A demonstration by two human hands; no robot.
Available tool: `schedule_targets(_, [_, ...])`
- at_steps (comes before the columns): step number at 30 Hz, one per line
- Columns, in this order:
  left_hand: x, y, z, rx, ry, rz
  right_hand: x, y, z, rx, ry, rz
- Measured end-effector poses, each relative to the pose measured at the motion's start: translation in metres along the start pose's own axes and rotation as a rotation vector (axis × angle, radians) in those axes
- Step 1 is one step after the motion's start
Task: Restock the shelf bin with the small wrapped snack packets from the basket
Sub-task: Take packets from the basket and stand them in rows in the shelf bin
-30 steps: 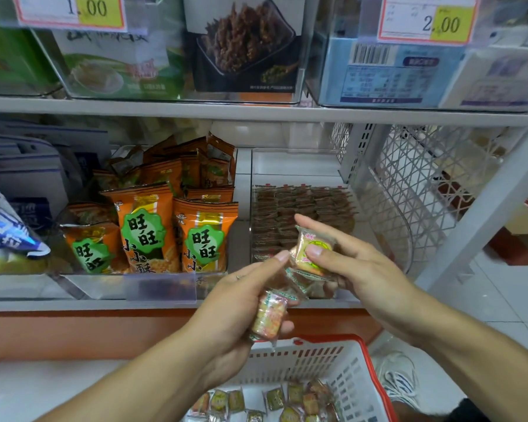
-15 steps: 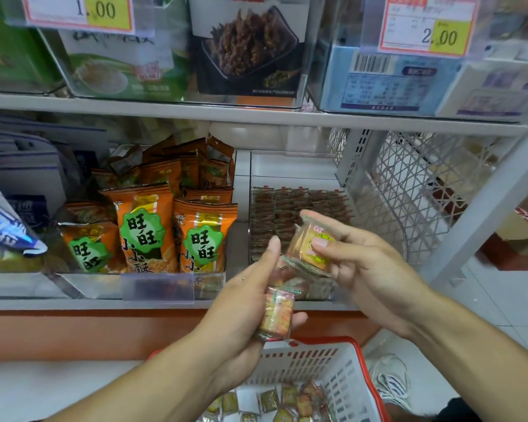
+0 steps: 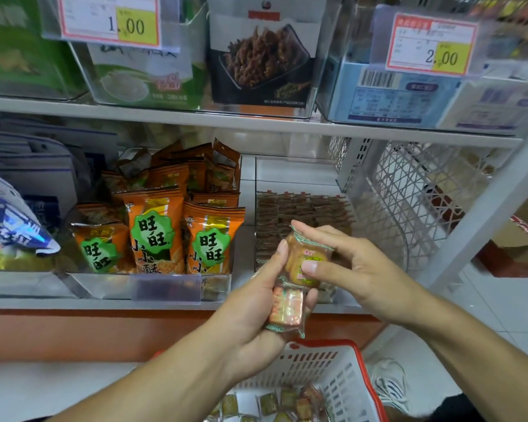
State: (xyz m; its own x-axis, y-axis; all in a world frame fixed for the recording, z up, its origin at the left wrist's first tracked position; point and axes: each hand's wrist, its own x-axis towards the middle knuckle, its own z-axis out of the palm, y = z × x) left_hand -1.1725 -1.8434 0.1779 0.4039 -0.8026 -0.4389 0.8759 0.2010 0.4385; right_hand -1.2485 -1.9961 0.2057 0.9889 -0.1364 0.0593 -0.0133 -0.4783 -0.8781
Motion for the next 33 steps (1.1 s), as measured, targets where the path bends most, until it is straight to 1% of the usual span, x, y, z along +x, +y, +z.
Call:
schedule_targets(2, [0.001, -0.001, -0.001, 0.05, 0.043, 0.046, 0.001, 0.0, -0.007, -0.11, -0.053, 0.025])
schedule_targets(4, [0.002, -0.001, -0.002, 0.103, 0.064, 0.071, 0.002, -0.002, -0.014, -0.163, -0.084, 0.046])
schedule_targets(6, [0.001, -0.001, -0.001, 0.129, 0.072, 0.094, 0.001, -0.003, -0.019, -0.176, -0.11, 0.042])
schedule_targets(9, [0.002, 0.001, -0.001, 0.149, 0.043, 0.142, 0.001, 0.001, -0.018, -0.197, -0.18, 0.029])
schedule_targets(11, [0.003, 0.002, -0.001, 0.148, 0.018, 0.142, 0.0, 0.003, -0.015, -0.126, -0.207, 0.052])
schedule_targets(13, [0.004, 0.002, -0.001, 0.147, 0.017, 0.138, 0.0, 0.005, -0.013, -0.063, -0.179, 0.051])
schedule_targets(16, [0.008, -0.003, -0.001, 0.214, 0.065, 0.123, 0.002, 0.005, -0.016, -0.077, -0.124, 0.032])
schedule_targets(18, [0.011, -0.005, 0.0, 0.244, 0.107, 0.112, 0.005, 0.004, -0.026, -0.079, -0.078, 0.052])
schedule_targets(19, [0.013, -0.006, 0.001, 0.241, 0.128, 0.118, 0.008, 0.004, -0.035, -0.147, -0.047, 0.06])
schedule_targets(20, [0.015, -0.005, 0.002, 0.238, 0.147, 0.129, 0.012, 0.005, -0.046, -0.305, -0.001, 0.068])
schedule_targets(22, [0.017, -0.003, 0.003, 0.25, 0.177, 0.153, 0.026, 0.008, -0.069, -0.811, 0.071, 0.137])
schedule_targets(23, [0.019, -0.002, 0.003, 0.259, 0.182, 0.161, 0.035, 0.01, -0.078, -1.042, 0.073, 0.215])
schedule_targets(24, [0.02, -0.002, 0.003, 0.265, 0.185, 0.166, 0.044, 0.014, -0.085, -1.203, 0.047, 0.313])
schedule_targets(26, [0.023, -0.001, 0.003, 0.286, 0.205, 0.171, 0.062, 0.025, -0.088, -1.361, -0.066, 0.46])
schedule_targets(27, [0.024, 0.0, 0.003, 0.294, 0.218, 0.172, 0.069, 0.031, -0.087, -1.406, -0.142, 0.486])
schedule_targets(30, [0.027, 0.001, 0.004, 0.289, 0.236, 0.173, 0.083, 0.051, -0.079, -1.533, -0.35, 0.468])
schedule_targets(33, [0.028, 0.002, 0.005, 0.274, 0.248, 0.174, 0.088, 0.068, -0.074, -1.566, -0.463, 0.463])
